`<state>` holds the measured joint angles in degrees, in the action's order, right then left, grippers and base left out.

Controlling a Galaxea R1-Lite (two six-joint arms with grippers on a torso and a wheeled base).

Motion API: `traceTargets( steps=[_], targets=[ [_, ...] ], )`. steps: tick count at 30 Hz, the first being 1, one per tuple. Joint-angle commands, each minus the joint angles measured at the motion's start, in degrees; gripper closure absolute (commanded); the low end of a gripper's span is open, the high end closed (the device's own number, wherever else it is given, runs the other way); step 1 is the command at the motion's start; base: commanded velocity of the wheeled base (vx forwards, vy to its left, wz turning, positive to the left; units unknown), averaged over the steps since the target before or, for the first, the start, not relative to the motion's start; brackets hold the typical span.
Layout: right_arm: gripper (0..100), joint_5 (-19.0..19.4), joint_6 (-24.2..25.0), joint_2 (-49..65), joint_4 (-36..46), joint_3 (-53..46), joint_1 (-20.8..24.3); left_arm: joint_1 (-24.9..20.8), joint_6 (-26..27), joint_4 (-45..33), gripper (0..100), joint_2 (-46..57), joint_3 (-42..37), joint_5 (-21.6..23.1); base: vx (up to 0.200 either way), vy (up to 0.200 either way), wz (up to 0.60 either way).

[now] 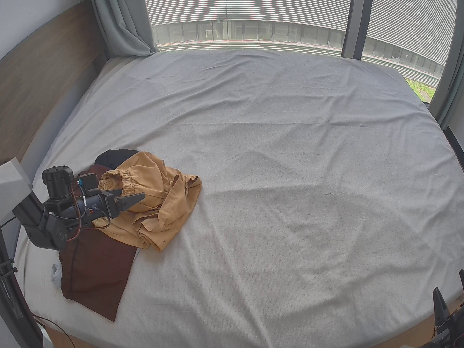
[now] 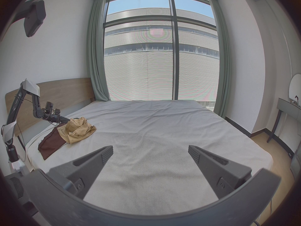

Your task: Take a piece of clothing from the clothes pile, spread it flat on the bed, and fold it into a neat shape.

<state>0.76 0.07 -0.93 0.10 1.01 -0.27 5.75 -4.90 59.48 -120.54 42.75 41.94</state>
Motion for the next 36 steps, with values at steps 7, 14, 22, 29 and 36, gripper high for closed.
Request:
traceTargets(
  steps=[7, 14, 22, 29, 36],
  targets=[
    [0, 0.04, 0.01, 0.75, -0.01, -0.84, 0.0, -0.66, 0.33, 3.89, 0, -4.62, 1.11, 0.16, 0.0, 0.0, 0.0],
    [0, 0.04, 0.01, 0.75, -0.01, -0.84, 0.09, -1.54, 0.42, 3.98, 0, -5.23, 1.02, -0.1, 0.0, 0.0, 0.0],
    [0, 0.04, 0.01, 0.75, -0.01, -0.84, 0.09, -1.54, 0.42, 3.98, 100, -6.11, 1.19, -0.45, 0.0, 0.0, 0.0],
    [0, 0.04, 0.01, 0.75, -0.01, -0.84, 0.09, -1.27, 0.51, 3.98, 100, -6.11, 1.46, -0.45, 0.0, 0.0, 0.0],
    [0, 0.04, 0.01, 0.75, -0.01, -0.84, 0.09, -1.45, -0.99, 3.89, 100, -4.0, 1.19, -0.28, 0.0, 0.0, 0.0]
  ],
)
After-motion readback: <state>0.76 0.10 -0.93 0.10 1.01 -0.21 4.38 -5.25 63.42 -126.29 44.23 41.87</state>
